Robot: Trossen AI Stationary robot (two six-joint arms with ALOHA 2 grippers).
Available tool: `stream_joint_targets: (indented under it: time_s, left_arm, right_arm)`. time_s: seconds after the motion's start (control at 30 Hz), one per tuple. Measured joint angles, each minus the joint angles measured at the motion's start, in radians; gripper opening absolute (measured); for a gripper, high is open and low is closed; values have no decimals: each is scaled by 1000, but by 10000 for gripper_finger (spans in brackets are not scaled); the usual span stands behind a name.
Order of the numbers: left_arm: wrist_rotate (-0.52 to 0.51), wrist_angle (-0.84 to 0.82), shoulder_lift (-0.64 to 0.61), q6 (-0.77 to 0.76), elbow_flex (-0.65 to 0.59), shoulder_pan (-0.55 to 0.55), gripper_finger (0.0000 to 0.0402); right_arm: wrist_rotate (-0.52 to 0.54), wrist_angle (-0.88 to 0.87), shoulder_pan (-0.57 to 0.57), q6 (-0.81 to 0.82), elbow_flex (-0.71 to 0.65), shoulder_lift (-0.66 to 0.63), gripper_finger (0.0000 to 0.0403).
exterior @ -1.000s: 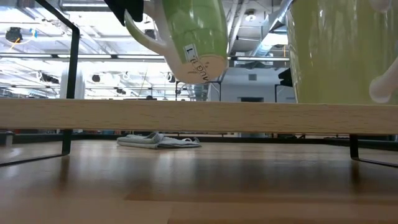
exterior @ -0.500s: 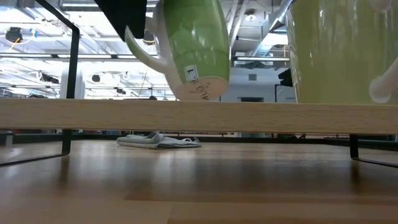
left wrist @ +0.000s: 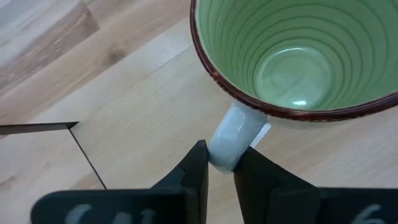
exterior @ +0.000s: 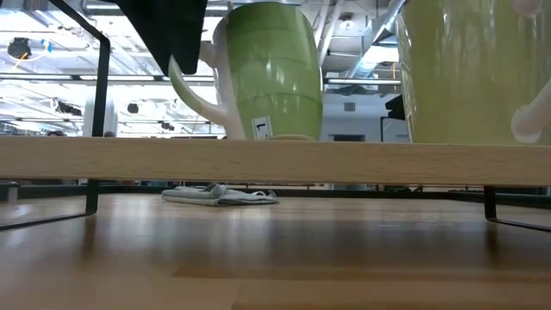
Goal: Stack small to large cups/mugs on shelf
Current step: Put the green mug on the shelf
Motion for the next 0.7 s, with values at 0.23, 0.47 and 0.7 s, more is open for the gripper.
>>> stream_joint_targets:
  time_s: [0.23, 0.47, 0.7]
  left_arm:
    - [21, 21, 0, 23, 6, 1, 48]
    - [24, 53, 0, 52, 6, 0, 50]
    - [26, 72, 0, 76, 6, 0, 51]
  right_arm:
    - [0, 1, 0, 0, 0, 0, 205]
    - [0, 1, 0, 0, 0, 0, 205]
    - [0, 1, 0, 1, 0, 0, 205]
